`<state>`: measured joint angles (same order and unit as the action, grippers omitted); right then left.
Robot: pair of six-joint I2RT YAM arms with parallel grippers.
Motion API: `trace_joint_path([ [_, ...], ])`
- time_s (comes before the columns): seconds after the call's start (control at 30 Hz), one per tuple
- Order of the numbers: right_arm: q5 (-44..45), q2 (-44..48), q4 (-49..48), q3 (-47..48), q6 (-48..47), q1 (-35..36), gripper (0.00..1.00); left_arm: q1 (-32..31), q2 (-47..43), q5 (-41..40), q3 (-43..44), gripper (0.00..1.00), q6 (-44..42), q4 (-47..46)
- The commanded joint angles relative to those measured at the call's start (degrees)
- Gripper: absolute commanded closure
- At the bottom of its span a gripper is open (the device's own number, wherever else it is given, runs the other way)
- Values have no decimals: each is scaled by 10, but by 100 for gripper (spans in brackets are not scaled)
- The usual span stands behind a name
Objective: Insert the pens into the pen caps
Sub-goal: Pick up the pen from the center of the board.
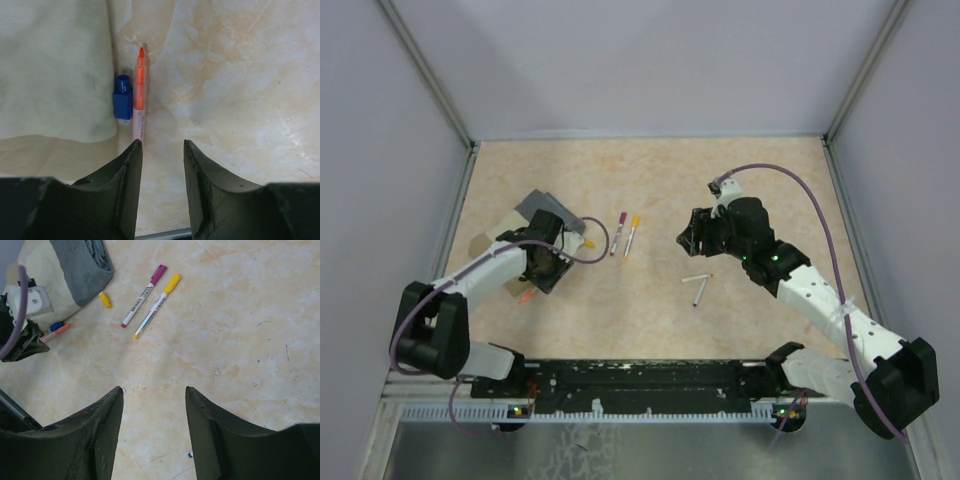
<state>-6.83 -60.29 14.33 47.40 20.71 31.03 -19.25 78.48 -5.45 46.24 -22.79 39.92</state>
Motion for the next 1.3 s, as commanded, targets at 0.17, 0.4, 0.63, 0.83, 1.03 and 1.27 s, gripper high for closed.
trace_joint_path([
  [0.17,-11,14,4,25,-4,2,47,21,66,-10,31,56,-15,7],
  [0.4,-19,11,5,20,-6,2,47,35,72,-13,32,56,-22,0],
  [0.63,-22,7,7,21,-12,2,47,41,106,7,42,57,-22,13],
  [0.83,-22,4,6,22,-15,2,47,43,138,62,63,65,-17,41],
  [1.03,-14,7,10,20,-18,2,47,43,148,106,74,79,-18,65],
  [1.27,0,10,11,20,-20,2,48,43,130,145,84,85,-9,62],
])
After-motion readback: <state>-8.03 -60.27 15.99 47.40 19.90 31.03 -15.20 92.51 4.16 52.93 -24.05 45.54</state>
